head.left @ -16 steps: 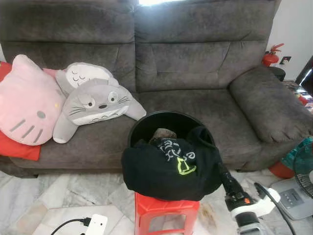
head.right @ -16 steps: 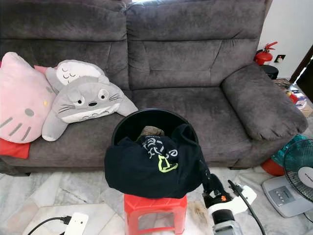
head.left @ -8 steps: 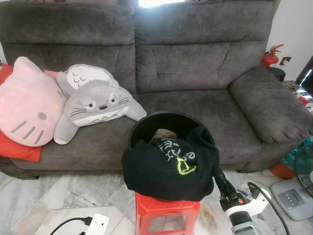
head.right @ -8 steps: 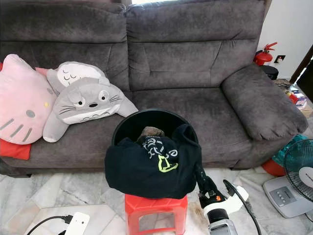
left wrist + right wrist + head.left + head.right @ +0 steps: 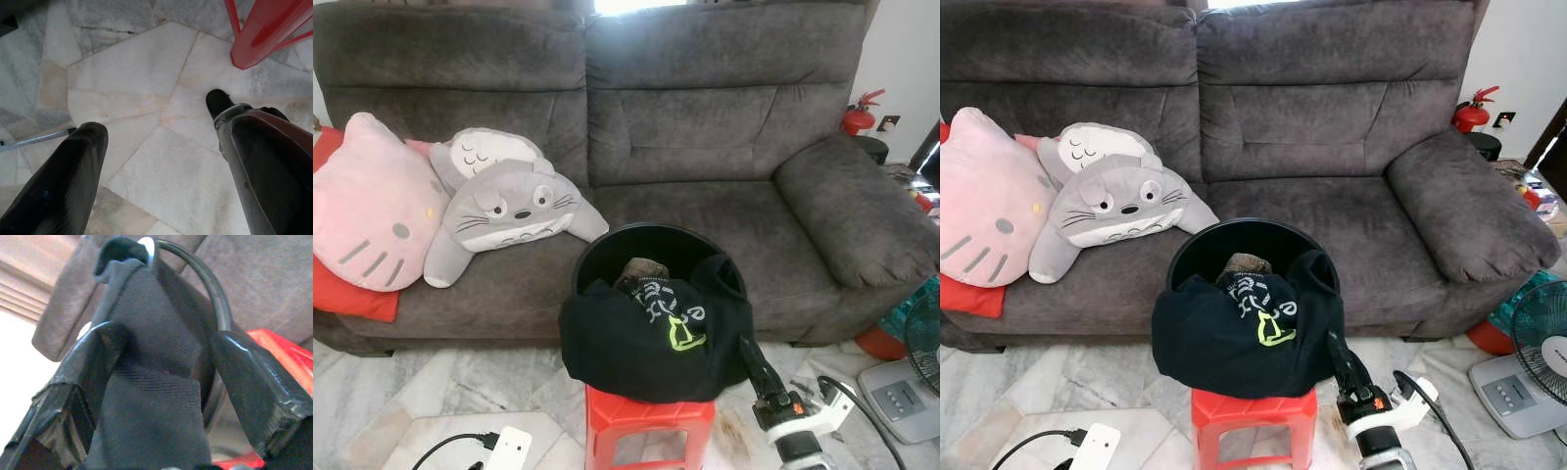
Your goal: Hang hanger
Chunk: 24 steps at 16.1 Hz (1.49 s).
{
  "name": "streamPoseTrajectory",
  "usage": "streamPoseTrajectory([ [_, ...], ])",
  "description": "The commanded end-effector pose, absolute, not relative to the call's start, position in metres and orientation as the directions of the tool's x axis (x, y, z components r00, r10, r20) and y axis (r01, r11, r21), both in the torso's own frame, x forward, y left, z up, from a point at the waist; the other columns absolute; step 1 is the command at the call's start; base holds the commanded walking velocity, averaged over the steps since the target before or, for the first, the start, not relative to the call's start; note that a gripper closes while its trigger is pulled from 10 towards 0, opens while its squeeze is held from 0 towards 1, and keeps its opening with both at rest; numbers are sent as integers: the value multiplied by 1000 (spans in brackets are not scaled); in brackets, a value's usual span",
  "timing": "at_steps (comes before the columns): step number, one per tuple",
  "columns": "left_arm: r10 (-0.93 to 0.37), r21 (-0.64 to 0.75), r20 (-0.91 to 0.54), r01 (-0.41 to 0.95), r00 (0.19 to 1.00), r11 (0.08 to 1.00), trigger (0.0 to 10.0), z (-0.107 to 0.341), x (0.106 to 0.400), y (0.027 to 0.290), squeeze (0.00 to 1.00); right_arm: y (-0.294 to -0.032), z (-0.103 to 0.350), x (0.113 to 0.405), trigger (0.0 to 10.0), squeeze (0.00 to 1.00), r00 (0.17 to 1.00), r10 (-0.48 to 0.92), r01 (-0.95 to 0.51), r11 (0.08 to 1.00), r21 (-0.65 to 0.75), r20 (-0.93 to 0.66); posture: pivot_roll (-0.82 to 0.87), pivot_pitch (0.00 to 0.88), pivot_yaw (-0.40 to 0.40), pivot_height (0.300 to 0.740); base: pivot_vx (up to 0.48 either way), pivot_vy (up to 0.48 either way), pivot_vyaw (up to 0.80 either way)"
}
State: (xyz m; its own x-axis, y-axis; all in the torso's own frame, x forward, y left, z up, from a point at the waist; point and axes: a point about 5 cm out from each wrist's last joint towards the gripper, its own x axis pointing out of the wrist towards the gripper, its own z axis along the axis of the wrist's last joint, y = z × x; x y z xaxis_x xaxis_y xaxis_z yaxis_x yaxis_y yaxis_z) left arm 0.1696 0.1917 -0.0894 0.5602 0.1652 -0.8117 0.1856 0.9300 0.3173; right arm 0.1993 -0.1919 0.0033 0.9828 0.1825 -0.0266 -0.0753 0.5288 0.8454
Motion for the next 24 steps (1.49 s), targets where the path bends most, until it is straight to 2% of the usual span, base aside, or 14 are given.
streamPoseTrajectory([
  [1, 175, 336, -811, 200, 558, 920, 10000, -90, 168, 195, 0, -189, 10, 201, 10000, 0, 979, 203, -118, 516, 849, 13, -159, 12, 6, 740, 0, 0, 0],
  [10, 171, 336, -811, 207, 560, 919, 10000, -90, 168, 194, 0, -180, 55, 206, 10000, 0, 933, 305, -321, 471, 822, 189, -160, 11, 6, 740, 0, 0, 0],
  [18, 169, 332, -813, 204, 557, 921, 10000, -90, 167, 194, 0, -173, 84, 216, 10000, 0, 873, 408, -455, 483, 748, 267, -163, 13, 7, 740, 0, 0, 0],
  [22, 168, 330, -814, 205, 556, 921, 10000, -90, 167, 194, 0, -179, 78, 209, 10000, 0, 905, 365, -392, 515, 762, 219, -165, 11, 3, 740, 0, 0, 0],
  [24, 170, 332, -813, 203, 557, 921, 10000, -90, 167, 194, 0, -188, 72, 198, 10000, 0, 953, 248, -284, 529, 800, 175, -162, 9, 1, 740, 0, 0, 0],
])
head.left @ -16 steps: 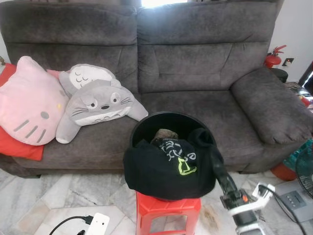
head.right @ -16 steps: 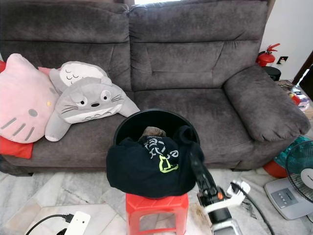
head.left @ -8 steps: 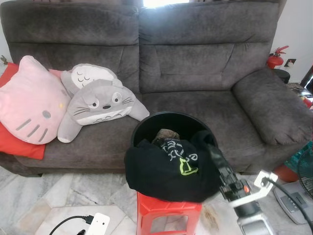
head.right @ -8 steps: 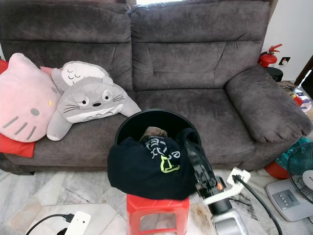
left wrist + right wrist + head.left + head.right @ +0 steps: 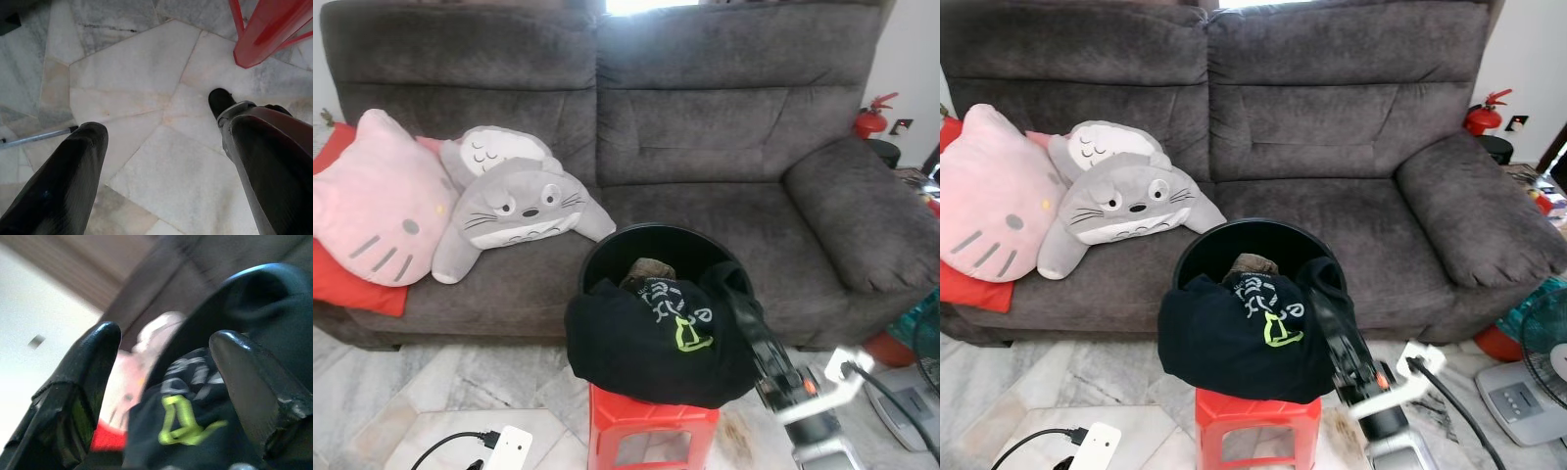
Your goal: Hang hanger
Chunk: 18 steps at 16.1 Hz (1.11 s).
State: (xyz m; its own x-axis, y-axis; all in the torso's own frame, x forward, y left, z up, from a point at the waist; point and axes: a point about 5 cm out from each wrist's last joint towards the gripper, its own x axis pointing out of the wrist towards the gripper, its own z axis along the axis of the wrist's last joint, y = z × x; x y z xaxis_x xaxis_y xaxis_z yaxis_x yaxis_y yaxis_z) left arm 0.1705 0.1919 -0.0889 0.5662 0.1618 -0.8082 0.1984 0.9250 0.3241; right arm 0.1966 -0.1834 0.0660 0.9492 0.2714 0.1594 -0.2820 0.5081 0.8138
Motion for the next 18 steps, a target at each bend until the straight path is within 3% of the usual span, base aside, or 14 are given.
streamPoseTrajectory([
  [1, 172, 334, -812, 202, 557, 921, 10000, -90, 167, 194, 0, -196, 67, 191, 10000, 0, 977, 157, -208, 520, 829, 147, -162, 9, 1, 740, 0, 0, 0],
  [5, 177, 341, -808, 201, 561, 918, 10000, -90, 168, 195, 0, -203, 58, 167, 10000, 0, 995, 57, -102, 496, 862, 85, -168, 6, 4, 740, 0, 0, 0],
  [7, 176, 340, -808, 202, 563, 919, 10000, -90, 168, 195, 0, -211, 42, 171, 10000, 0, 1000, -19, 15, 508, 861, -6, -172, 3, 5, 740, 0, 0, 0],
  [18, 185, 352, -801, 199, 569, 915, 10000, -89, 168, 196, 0, -199, -14, 181, 10000, 0, 990, 20, 114, 435, 893, -136, -162, 14, 14, 740, 0, 0, 0],
])
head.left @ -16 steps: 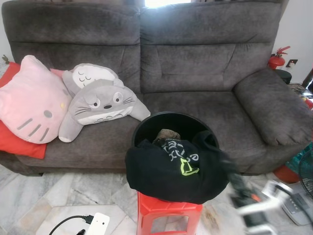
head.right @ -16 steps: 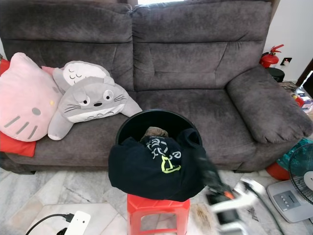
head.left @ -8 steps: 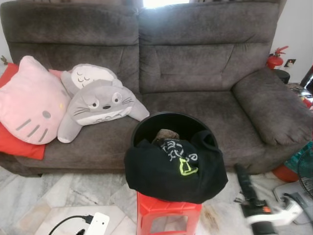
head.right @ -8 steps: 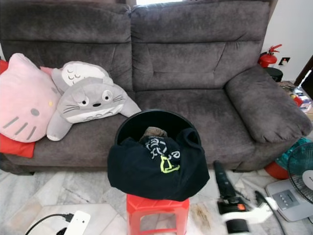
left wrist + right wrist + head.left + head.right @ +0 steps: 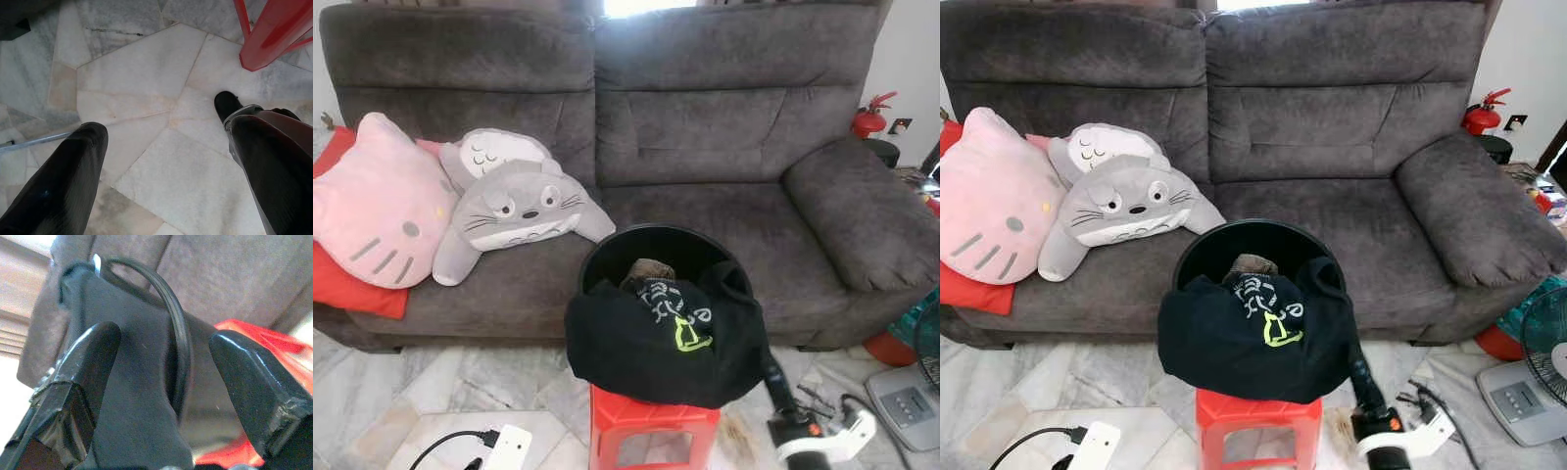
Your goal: Hang hanger
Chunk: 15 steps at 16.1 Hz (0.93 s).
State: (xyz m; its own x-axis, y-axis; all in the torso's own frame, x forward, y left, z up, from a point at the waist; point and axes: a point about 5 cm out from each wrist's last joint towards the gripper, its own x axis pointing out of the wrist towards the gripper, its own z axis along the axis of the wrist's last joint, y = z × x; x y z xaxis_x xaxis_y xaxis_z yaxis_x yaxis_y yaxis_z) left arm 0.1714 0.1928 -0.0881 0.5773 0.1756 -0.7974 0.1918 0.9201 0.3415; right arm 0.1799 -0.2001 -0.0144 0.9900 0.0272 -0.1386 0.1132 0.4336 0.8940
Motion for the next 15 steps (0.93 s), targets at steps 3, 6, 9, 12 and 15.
streamPoseTrajectory([
  [3, 188, 358, -799, 200, 571, 912, 10000, -89, 168, 196, 0, -193, -24, 182, 10000, 0, 988, 61, 105, 427, 898, -144, -157, 14, 14, 740, 0, 0, 0],
  [6, 200, 374, -792, 200, 577, 905, 10000, -88, 169, 197, 0, -191, -26, 191, 10000, 0, 987, 115, 55, 438, 897, -117, -155, 18, 18, 740, 0, 0, 0],
  [9, 204, 382, -789, 202, 580, 902, 10000, -88, 169, 197, 0, -190, -24, 197, 10000, 0, 986, 143, 11, 439, 898, -82, -154, 20, 19, 740, 0, 0, 0],
  [12, 208, 389, -785, 202, 583, 899, 10000, -88, 169, 197, 0, -190, -24, 201, 10000, 0, 986, 157, -13, 440, 898, -63, -151, 20, 18, 740, 0, 0, 0],
  [15, 211, 400, -780, 211, 589, 892, 10000, -88, 170, 197, 0, -187, -24, 202, 0, 0, 983, 179, -43, 434, 900, -39, -150, 21, 18, 740, 0, 0, 0],
])
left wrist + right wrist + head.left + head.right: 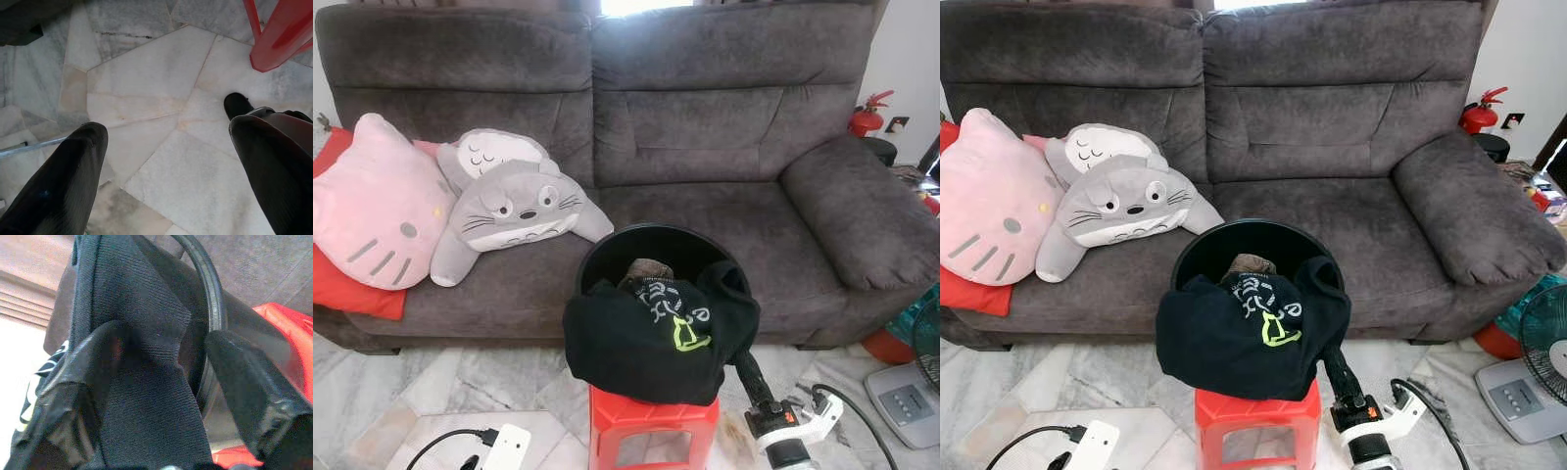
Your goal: Hang hanger
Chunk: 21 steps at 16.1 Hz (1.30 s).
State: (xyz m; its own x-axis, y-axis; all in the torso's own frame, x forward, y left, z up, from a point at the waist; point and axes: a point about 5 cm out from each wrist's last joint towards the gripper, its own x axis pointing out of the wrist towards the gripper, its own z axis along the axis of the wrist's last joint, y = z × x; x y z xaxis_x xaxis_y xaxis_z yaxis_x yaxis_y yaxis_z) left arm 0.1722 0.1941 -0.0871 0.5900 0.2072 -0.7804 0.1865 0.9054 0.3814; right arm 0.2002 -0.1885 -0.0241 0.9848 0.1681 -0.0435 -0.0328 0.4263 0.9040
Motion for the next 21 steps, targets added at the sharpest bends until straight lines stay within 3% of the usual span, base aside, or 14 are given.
streamPoseTrajectory([
  [1, 211, 401, -780, 211, 589, 892, 10000, -88, 170, 197, 0, -187, -24, 202, 0, 0, 983, 181, -47, 434, 900, -36, -150, 21, 18, 740, 0, 0, 0],
  [12, 212, 407, -774, 211, 597, 889, 10000, -87, 170, 197, 0, -183, 6, 196, 0, 0, 973, 204, -193, 435, 880, 112, -150, 10, 16, 740, 0, 0, 0],
  [14, 210, 404, -775, 211, 597, 890, 10000, -87, 170, 197, 0, -181, 10, 195, 10000, 0, 968, 219, -210, 444, 871, 122, -151, 6, 13, 740, 0, 0, 0],
  [21, 197, 384, -782, 210, 591, 899, 10000, -88, 170, 195, 0, -181, 31, 213, 10000, 0, 962, 239, -236, 487, 841, 132, -151, 0, 9, 740, 0, 0, 0],
])
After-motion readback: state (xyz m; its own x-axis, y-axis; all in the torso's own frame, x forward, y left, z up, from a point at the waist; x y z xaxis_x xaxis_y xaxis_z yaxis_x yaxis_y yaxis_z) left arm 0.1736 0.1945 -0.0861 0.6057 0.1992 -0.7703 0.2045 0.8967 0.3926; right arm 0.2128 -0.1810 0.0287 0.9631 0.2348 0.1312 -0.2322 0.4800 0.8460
